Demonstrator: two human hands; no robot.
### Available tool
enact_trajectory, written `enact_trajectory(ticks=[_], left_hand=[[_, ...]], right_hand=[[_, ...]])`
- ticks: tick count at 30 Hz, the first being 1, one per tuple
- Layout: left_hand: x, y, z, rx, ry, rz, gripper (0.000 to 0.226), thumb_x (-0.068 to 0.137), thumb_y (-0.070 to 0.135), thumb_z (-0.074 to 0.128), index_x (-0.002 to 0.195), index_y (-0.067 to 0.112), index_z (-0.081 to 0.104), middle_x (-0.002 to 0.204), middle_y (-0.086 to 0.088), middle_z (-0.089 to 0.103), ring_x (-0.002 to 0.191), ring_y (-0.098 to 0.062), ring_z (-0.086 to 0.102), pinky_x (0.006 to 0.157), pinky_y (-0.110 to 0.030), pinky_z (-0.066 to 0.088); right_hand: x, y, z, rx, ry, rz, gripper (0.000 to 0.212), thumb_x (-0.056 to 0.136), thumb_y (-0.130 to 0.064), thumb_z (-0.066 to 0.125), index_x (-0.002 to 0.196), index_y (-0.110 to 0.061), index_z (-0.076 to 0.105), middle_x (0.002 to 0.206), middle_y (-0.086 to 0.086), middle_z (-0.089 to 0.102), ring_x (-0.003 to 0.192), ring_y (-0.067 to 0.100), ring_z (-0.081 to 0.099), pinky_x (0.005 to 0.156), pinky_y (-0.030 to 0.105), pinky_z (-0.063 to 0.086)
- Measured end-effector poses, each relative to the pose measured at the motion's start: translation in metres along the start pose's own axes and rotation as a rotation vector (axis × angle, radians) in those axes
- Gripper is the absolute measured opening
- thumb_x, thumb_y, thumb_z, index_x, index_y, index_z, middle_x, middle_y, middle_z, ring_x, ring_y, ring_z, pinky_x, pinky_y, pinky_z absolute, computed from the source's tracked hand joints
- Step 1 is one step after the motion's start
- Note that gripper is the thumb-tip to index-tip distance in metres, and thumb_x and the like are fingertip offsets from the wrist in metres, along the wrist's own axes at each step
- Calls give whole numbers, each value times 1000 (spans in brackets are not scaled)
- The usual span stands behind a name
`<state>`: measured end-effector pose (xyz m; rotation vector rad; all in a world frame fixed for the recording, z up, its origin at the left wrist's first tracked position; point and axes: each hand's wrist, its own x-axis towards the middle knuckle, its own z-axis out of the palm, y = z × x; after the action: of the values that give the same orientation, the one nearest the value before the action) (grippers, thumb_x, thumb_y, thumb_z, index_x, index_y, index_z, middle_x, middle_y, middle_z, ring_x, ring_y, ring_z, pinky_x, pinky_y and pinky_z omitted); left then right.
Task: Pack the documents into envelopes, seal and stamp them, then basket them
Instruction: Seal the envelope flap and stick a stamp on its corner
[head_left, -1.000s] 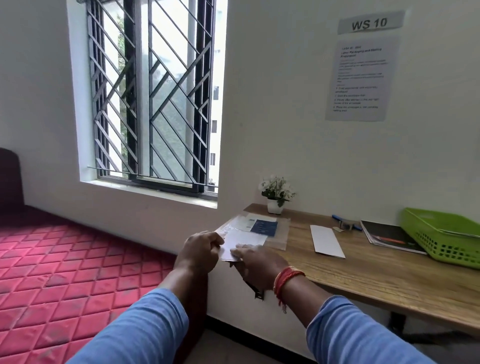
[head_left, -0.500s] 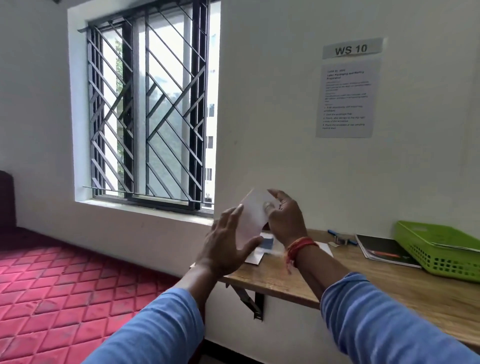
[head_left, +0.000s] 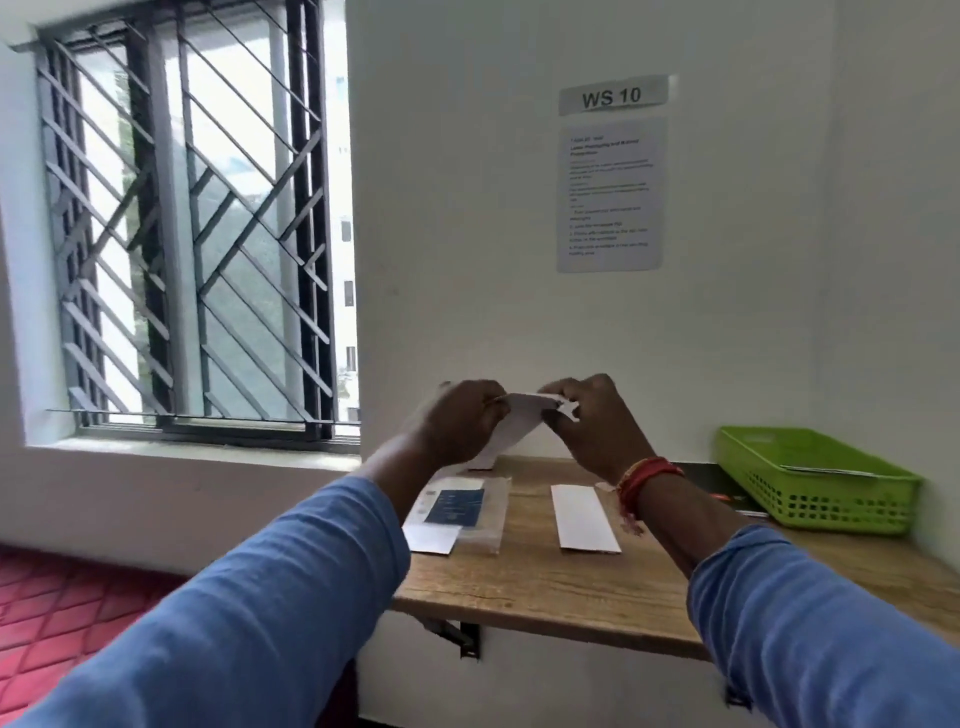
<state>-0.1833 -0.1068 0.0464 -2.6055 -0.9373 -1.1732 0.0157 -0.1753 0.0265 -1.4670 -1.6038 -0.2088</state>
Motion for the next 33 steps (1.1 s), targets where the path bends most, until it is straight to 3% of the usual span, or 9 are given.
enact_trajectory(ticks=[1, 3, 7, 13, 20, 22, 25, 29, 33], left_hand=[[9, -3, 5, 34, -66, 10, 19, 97, 34, 55, 90, 21, 67, 90, -6, 73, 88, -32, 65, 76, -35, 45], [21, -6, 19, 121, -207, 7, 23, 97, 37, 57, 98, 18, 69, 102, -7, 73, 99, -30, 64, 82, -34, 42], [17, -7, 66, 182, -284, -96, 31, 97, 45, 54, 127, 36, 60, 128, 8, 65, 124, -20, 56, 104, -41, 35], [-13, 2, 155, 38, -338, -124, 44, 97, 52, 48, 139, 39, 50, 146, 8, 52, 136, -21, 45, 112, -45, 35], [2, -16, 195, 10, -478, -189, 32, 96, 48, 52, 127, 44, 60, 136, 10, 58, 130, -16, 48, 105, -40, 35], [12, -19, 200, 9, -505, -189, 32, 95, 37, 52, 124, 45, 61, 134, 11, 58, 127, -15, 50, 95, -37, 37], [23, -19, 214, -39, -513, -226, 34, 90, 20, 55, 116, 42, 62, 136, 8, 55, 127, -17, 48, 101, -38, 41], [28, -16, 226, -62, -524, -201, 37, 88, 12, 57, 113, 38, 60, 140, 4, 51, 129, -21, 46, 110, -45, 40], [27, -20, 227, -82, -484, -183, 20, 96, 37, 52, 113, 38, 60, 138, 5, 54, 129, -20, 47, 108, -45, 38]], right_hand=[[1, 13, -1, -23, -8, 26, 8, 93, -37, 60, 85, -36, 64, 91, 4, 56, 90, 14, 48, 81, 29, 41], [0, 35, -2, 6, -60, 115, 33, 98, -40, 56, 67, -26, 54, 68, 1, 52, 70, 16, 45, 64, 30, 33], [-13, 70, -2, 98, -245, 383, 31, 95, -30, 65, 71, -10, 61, 58, 7, 60, 37, 6, 50, 44, 21, 35], [-15, 123, 32, 196, -432, 593, 20, 96, -24, 64, 93, -5, 66, 75, 14, 70, 60, 24, 71, 51, 30, 49], [7, 141, 36, 121, -622, 716, 36, 101, -45, 51, 104, -10, 61, 59, 4, 69, 36, 12, 46, 41, 20, 35], [16, 150, 39, 61, -609, 685, 37, 101, -46, 50, 97, -10, 61, 55, -1, 68, 36, 10, 51, 38, 16, 35], [28, 175, 55, -147, -450, 474, 32, 100, -38, 52, 91, -13, 71, 81, 1, 73, 72, 18, 67, 55, 23, 42], [38, 190, 78, -304, -476, 199, 32, 99, -37, 54, 121, -19, 67, 127, 2, 65, 111, 22, 62, 89, 28, 44], [46, 192, 92, -401, -623, 123, 25, 95, -50, 44, 96, -32, 61, 109, -4, 65, 98, 19, 62, 87, 37, 50]])
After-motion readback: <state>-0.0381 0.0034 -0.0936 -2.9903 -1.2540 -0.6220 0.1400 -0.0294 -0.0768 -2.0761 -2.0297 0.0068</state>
